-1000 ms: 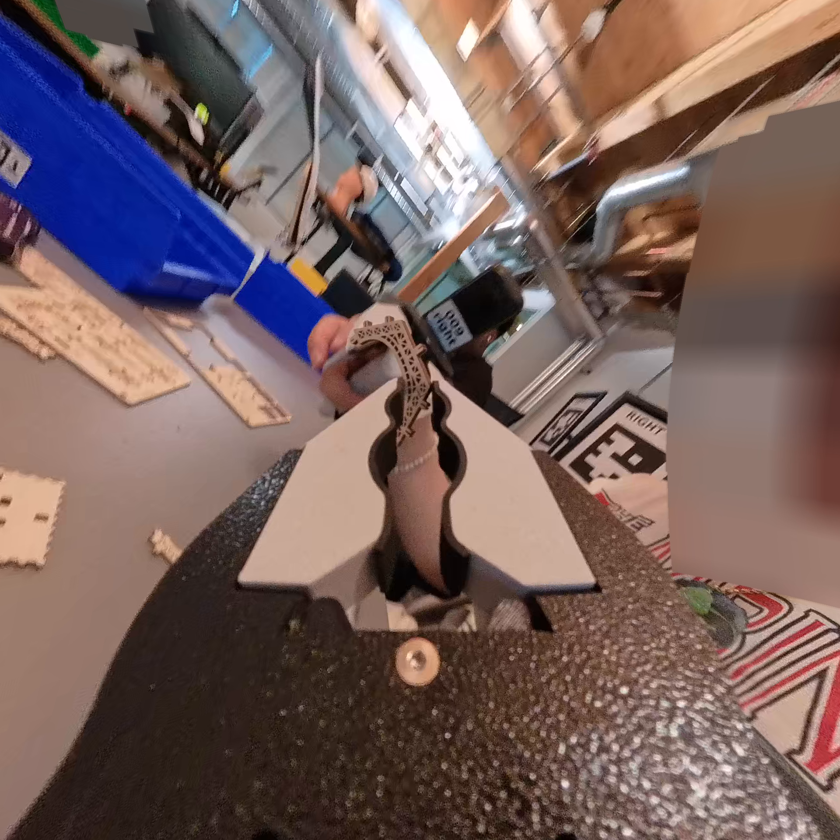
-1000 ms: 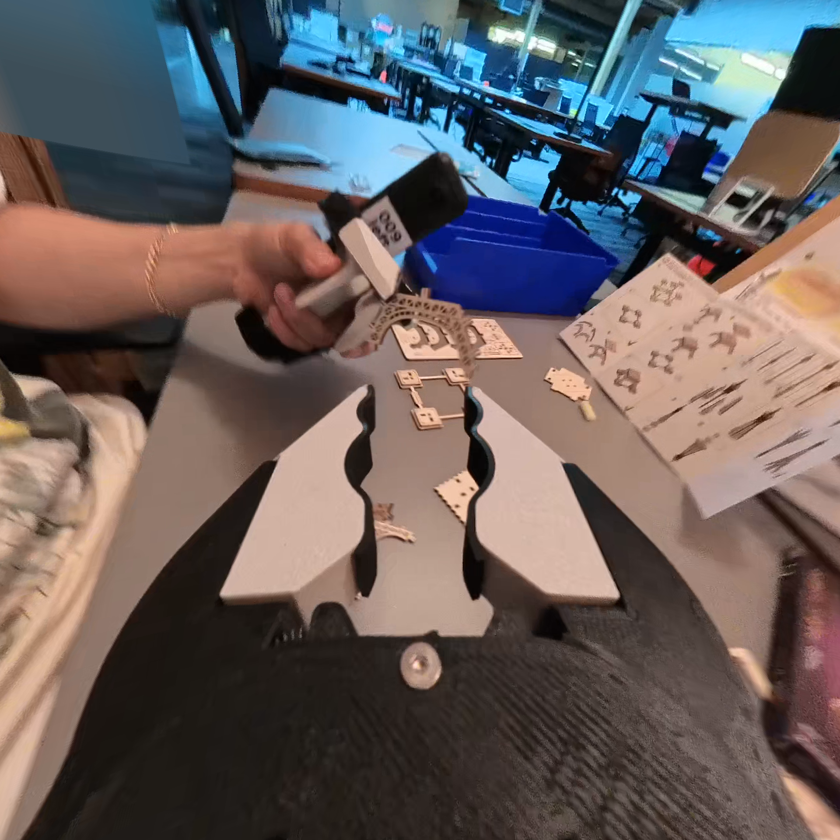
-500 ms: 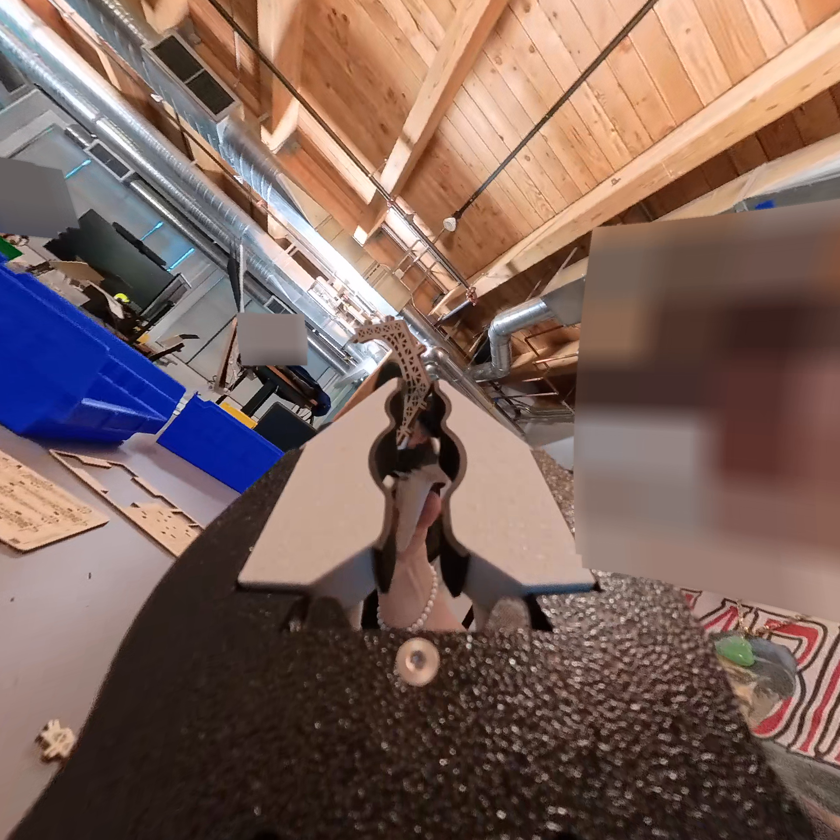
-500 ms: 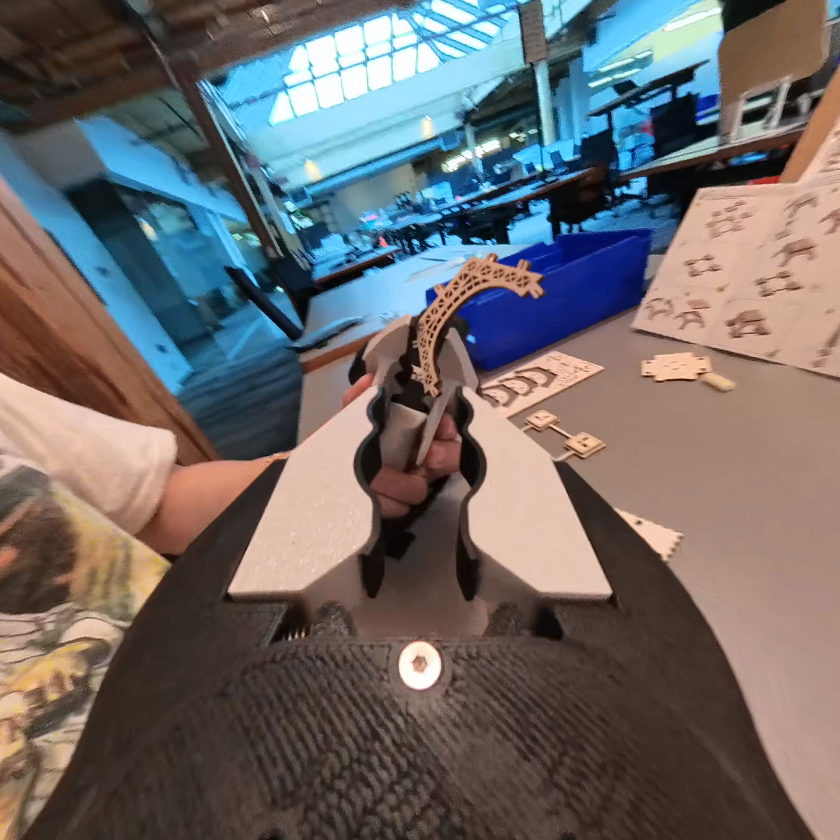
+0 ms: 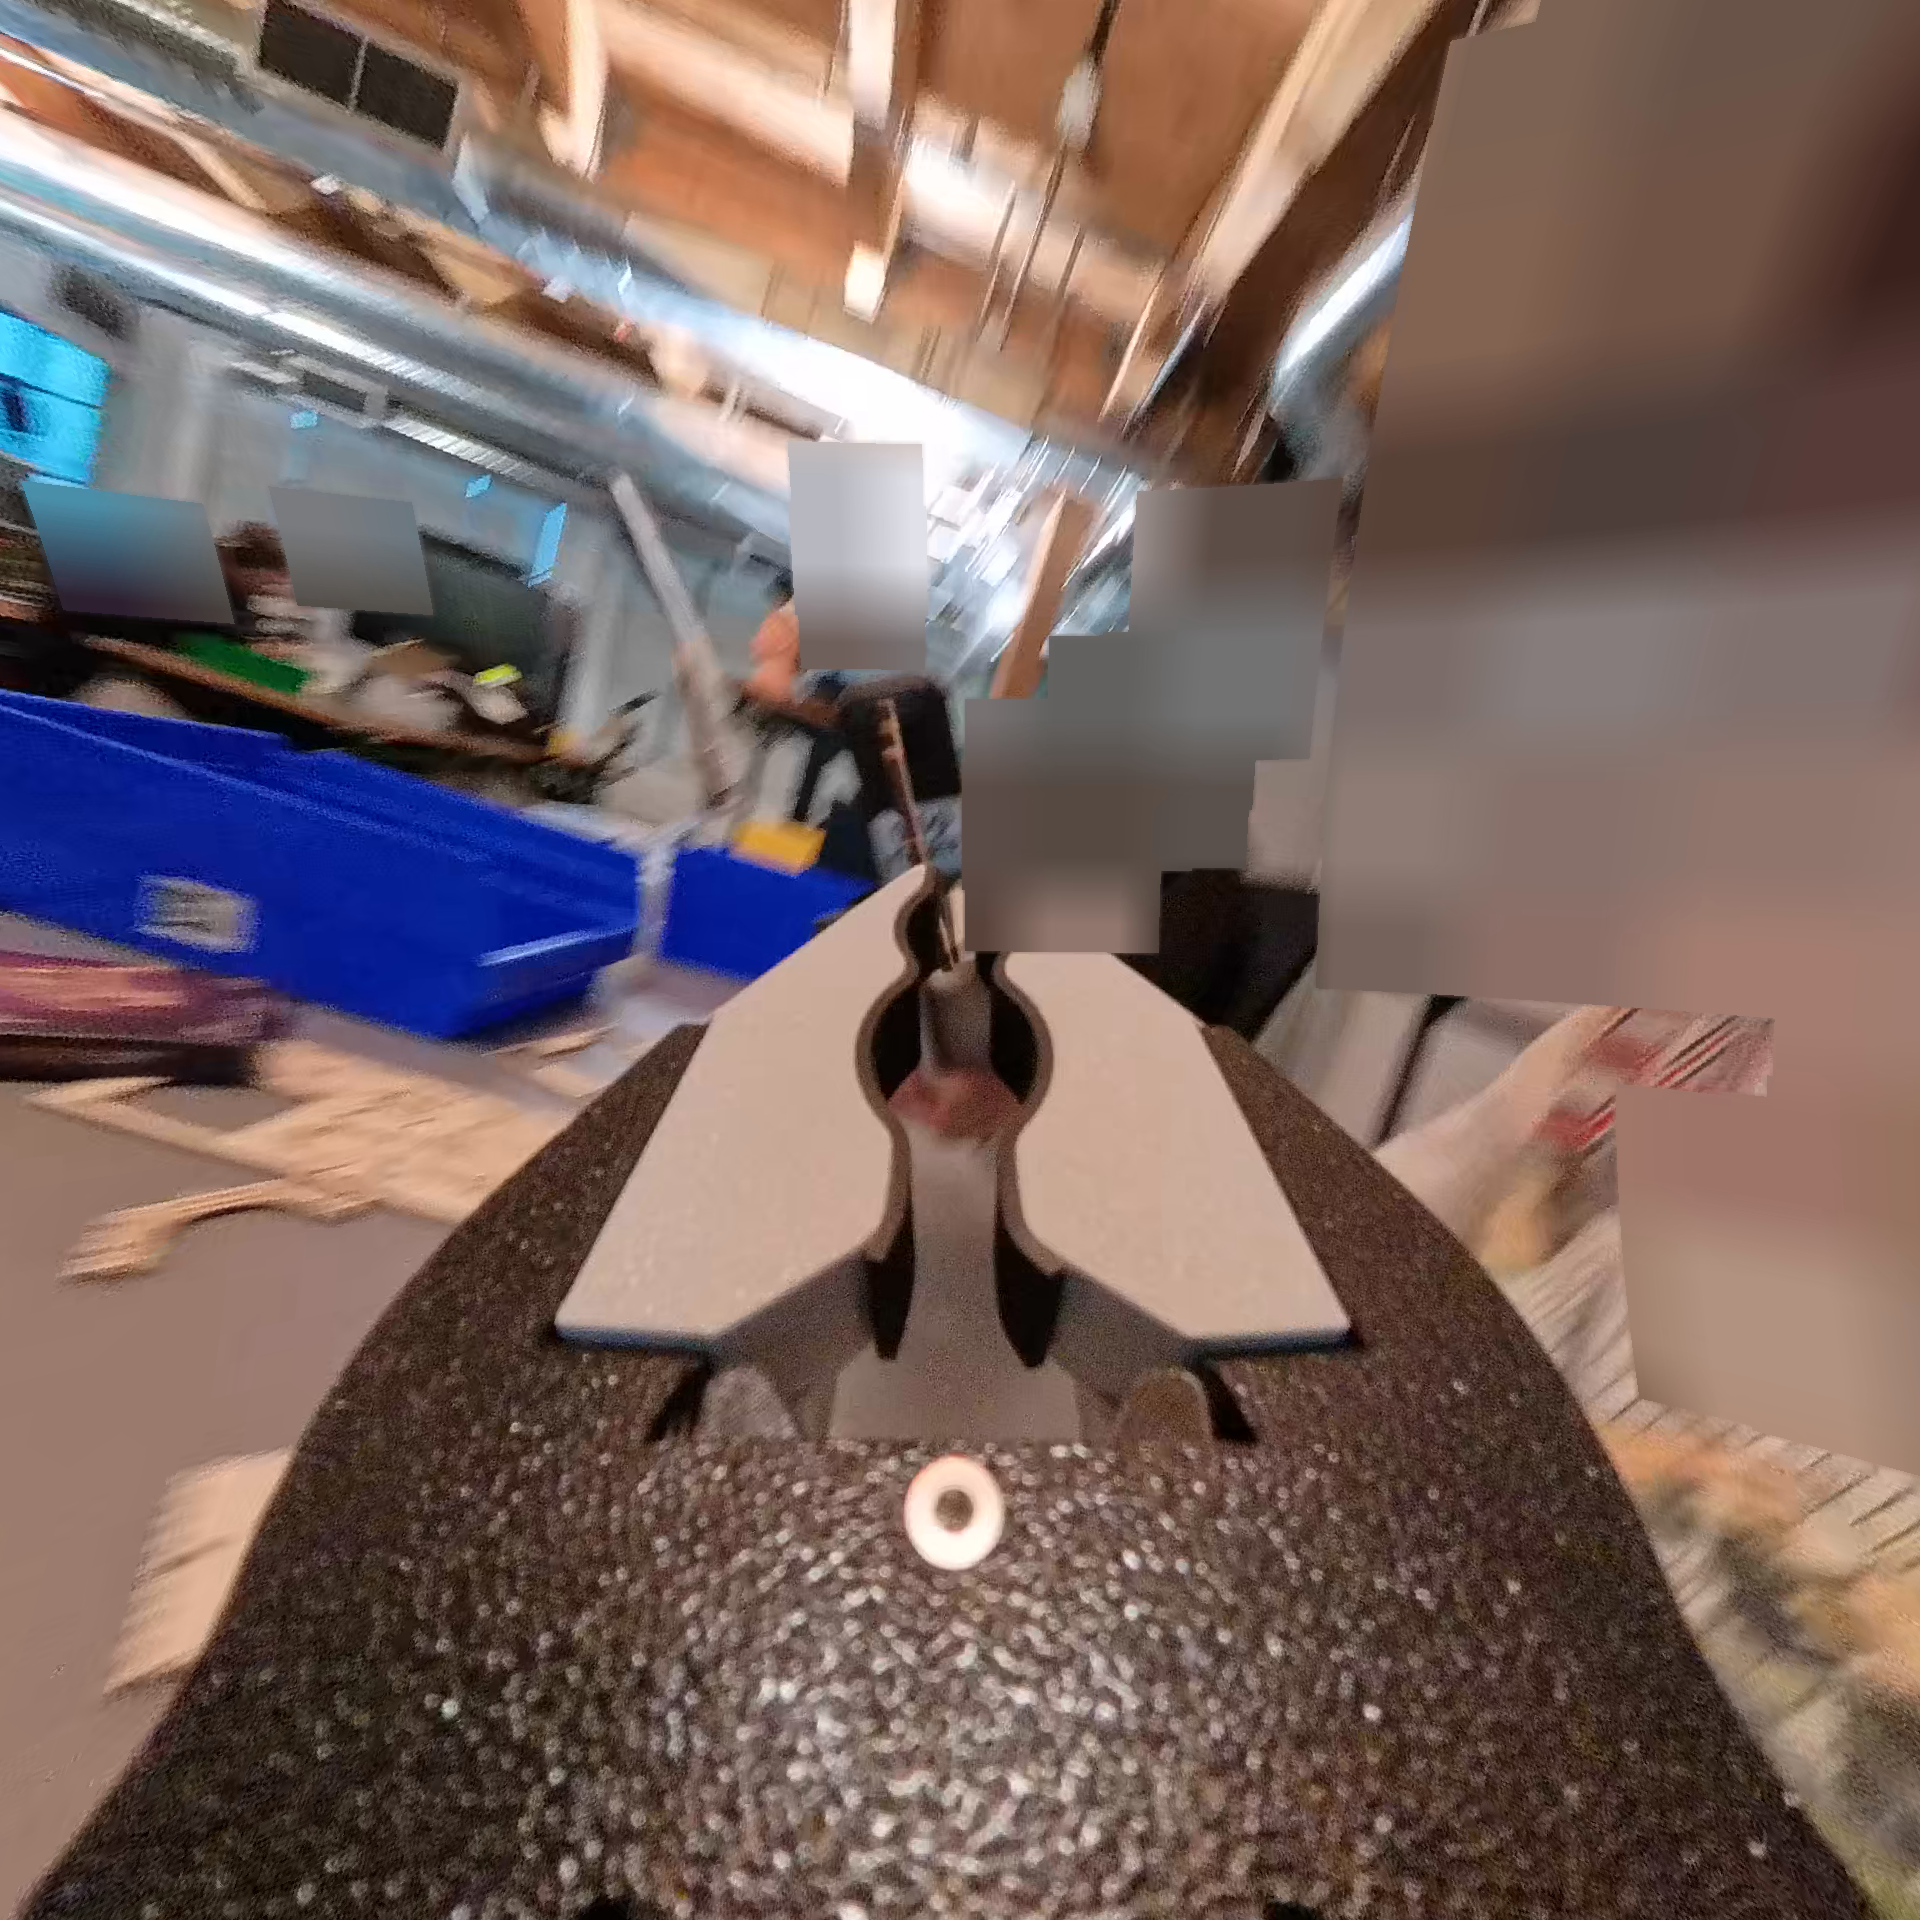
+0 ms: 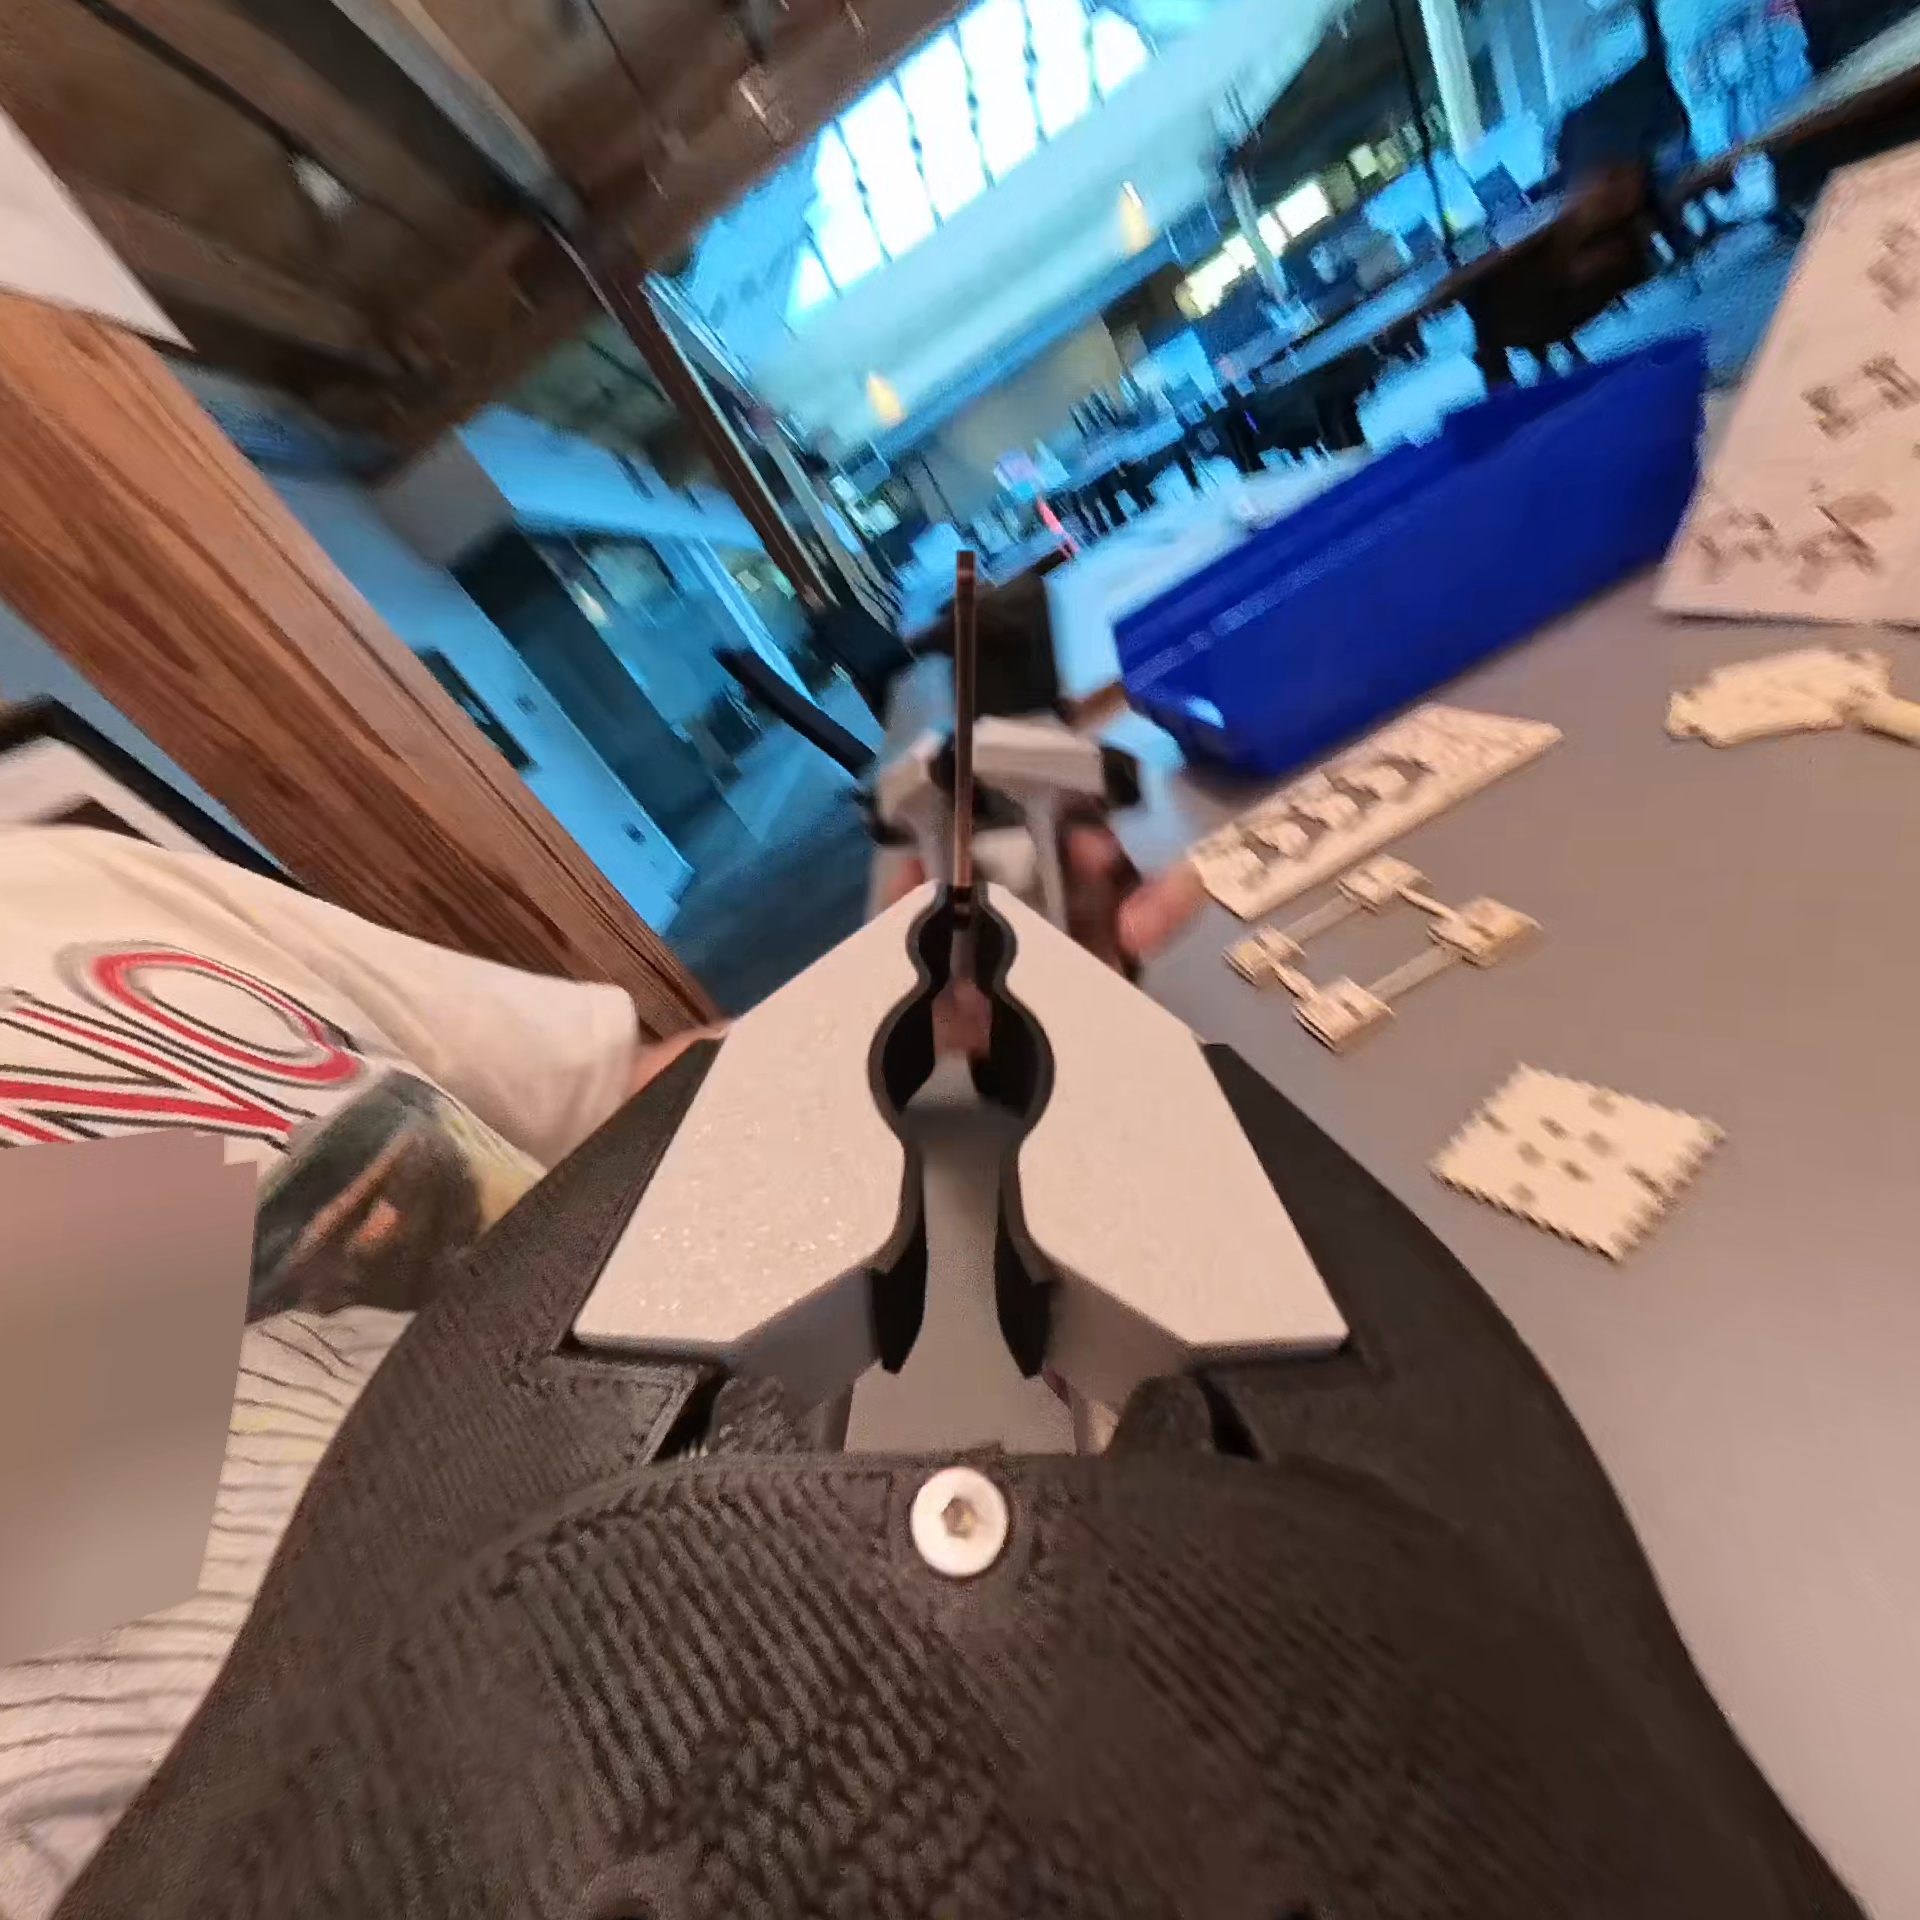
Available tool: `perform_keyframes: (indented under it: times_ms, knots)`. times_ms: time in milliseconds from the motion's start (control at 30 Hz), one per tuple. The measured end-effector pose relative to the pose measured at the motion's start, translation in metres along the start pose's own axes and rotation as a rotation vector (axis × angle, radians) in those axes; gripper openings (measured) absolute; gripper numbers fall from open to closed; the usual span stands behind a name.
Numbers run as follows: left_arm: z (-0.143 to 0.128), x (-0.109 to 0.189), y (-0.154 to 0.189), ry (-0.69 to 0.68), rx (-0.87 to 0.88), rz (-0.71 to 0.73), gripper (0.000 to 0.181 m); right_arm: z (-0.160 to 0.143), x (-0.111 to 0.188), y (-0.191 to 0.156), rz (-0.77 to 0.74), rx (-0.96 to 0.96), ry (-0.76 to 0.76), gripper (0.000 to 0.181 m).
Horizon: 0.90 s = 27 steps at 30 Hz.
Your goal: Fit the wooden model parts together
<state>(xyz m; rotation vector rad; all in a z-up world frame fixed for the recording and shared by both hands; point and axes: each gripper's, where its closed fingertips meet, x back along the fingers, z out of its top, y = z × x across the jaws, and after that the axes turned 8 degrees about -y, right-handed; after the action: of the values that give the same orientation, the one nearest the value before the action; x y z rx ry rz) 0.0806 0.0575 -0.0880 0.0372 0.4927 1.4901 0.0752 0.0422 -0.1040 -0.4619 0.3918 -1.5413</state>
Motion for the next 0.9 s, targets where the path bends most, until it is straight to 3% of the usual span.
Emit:
perform_keyframes:
  times_ms: [33,133,200,367,467,700,900]
  knots:
    - [-0.006,0.003,-0.002,-0.112,-0.124,0.082,0.004,-0.007,0.005,0.009,-0.057,-0.006,-0.054,0.0]
    - [-0.029,0.006,-0.004,-0.571,-0.52,0.294,0.016,-0.027,0.021,0.032,-0.207,-0.036,-0.206,0.001]
    - [-0.04,0.003,-0.005,-0.822,-0.744,0.375,0.015,-0.039,0.025,0.042,-0.258,-0.064,-0.285,0.001]
    - [-0.074,-0.008,-0.012,-1.23,-1.038,0.385,0.015,-0.057,0.013,0.041,-0.274,-0.056,-0.412,0.001]
    - [-0.087,-0.002,-0.026,-1.363,-1.058,0.416,0.015,-0.061,0.009,0.037,-0.256,-0.068,-0.426,0.001]
    - [-0.093,-0.004,-0.032,-1.39,-1.027,0.44,0.004,-0.065,0.007,0.039,-0.244,-0.09,-0.433,0.001]
    - [-0.1,0.006,-0.034,-1.478,-0.991,0.39,0.003,-0.078,0.007,0.046,-0.306,-0.047,-0.528,0.001]
